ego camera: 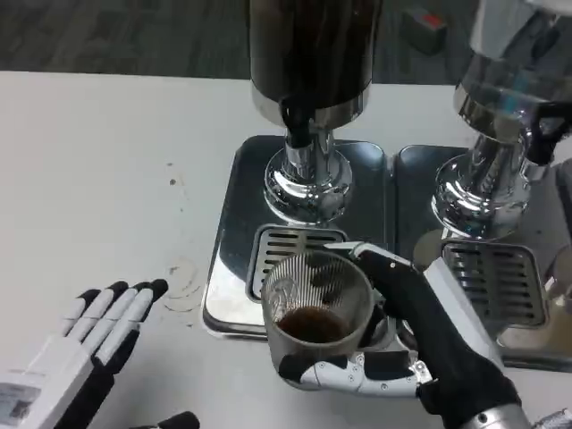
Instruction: Grasp the cup under the faucet to collect the drink, then remove the cup.
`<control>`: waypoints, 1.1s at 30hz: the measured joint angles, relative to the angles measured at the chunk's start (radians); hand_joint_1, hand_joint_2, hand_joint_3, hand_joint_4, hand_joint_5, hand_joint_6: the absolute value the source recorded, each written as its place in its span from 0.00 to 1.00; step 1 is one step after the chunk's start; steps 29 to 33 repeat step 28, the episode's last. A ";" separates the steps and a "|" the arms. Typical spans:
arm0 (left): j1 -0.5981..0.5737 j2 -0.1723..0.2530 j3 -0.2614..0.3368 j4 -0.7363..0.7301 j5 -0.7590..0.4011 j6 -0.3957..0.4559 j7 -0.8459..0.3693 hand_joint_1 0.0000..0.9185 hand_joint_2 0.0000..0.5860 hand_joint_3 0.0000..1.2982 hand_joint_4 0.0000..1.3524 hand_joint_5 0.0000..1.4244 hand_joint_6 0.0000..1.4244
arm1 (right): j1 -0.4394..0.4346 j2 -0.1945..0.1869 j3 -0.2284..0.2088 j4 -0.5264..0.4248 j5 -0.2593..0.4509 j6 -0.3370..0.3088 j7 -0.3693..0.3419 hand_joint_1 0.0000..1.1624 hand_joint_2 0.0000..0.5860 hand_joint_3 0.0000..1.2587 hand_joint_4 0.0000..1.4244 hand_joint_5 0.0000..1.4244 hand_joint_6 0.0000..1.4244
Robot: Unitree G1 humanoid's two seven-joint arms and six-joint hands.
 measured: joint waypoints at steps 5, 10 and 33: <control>0.016 -0.017 0.013 -0.010 0.003 0.013 0.014 0.00 0.26 0.00 0.00 0.00 0.00 | 0.000 -0.001 0.002 0.000 0.000 0.000 0.001 0.83 0.34 0.46 0.49 0.54 0.65; 0.021 -0.021 0.013 -0.011 0.004 0.014 0.014 0.00 0.26 0.00 0.00 0.00 0.00 | 0.000 -0.020 0.006 -0.005 -0.005 0.000 0.001 0.83 0.34 0.46 0.49 0.54 0.65; 0.028 -0.022 0.016 -0.013 -0.004 0.015 0.013 0.00 0.26 0.00 0.00 0.00 0.00 | 0.012 -0.025 0.031 -0.036 -0.029 0.000 0.001 0.84 0.34 0.46 0.49 0.54 0.65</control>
